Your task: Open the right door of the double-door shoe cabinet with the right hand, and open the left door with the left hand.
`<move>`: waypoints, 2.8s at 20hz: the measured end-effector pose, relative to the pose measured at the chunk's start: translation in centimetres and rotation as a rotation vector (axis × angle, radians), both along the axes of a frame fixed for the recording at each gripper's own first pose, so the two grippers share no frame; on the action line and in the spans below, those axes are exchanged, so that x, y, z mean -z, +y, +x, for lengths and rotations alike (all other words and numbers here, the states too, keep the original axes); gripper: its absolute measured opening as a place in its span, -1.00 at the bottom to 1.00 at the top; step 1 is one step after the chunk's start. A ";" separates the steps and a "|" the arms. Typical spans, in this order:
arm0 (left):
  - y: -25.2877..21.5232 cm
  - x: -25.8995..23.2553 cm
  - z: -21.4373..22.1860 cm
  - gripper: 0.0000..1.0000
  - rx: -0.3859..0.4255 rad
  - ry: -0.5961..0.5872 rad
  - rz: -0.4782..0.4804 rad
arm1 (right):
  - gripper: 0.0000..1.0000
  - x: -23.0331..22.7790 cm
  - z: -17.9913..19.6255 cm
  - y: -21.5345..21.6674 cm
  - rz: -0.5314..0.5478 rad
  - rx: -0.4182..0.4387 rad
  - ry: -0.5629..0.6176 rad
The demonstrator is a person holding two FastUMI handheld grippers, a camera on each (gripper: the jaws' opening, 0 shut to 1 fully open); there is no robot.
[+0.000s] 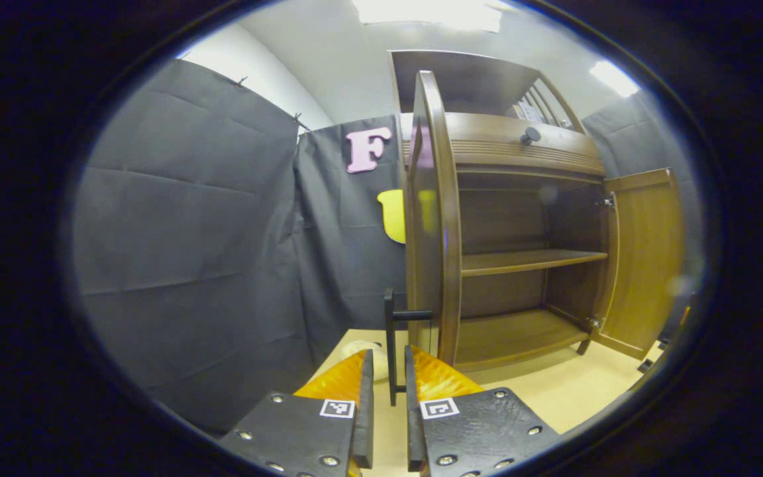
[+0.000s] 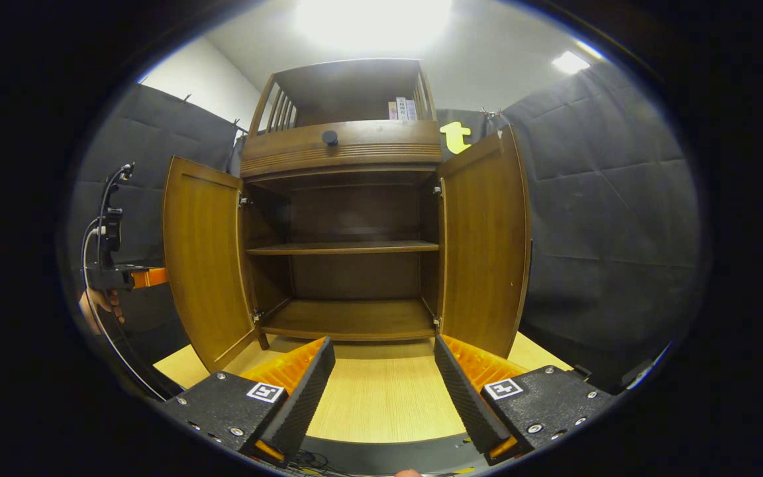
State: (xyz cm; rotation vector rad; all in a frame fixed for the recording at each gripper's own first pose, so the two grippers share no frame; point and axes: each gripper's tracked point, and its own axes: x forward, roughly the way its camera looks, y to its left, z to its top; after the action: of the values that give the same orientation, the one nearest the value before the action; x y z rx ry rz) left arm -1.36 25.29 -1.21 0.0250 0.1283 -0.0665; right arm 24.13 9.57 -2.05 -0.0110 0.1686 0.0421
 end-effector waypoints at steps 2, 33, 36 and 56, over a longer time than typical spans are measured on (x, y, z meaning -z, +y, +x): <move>1.7 -0.1 -0.1 -0.44 -0.030 -0.005 0.011 | 0.87 0.0 0.1 -0.1 -0.003 0.000 -0.004; -9.6 -7.4 -19.1 -0.44 -0.039 -0.120 0.006 | 0.87 -2.4 1.0 -1.3 0.017 -0.023 -0.117; -10.0 -6.9 -19.9 0.01 -0.047 -0.109 -0.014 | 0.87 -2.3 0.9 -1.2 0.013 -0.036 -0.119; -7.9 -6.9 -20.4 0.83 -0.090 -0.129 -0.004 | 0.87 -2.8 1.1 -0.9 0.029 -0.024 -0.140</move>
State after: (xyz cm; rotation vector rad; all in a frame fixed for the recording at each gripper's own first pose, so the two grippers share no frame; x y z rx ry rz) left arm -21.75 17.35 5.73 0.0199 0.0003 0.0253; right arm 25.21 8.63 0.73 0.0127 0.0280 0.0672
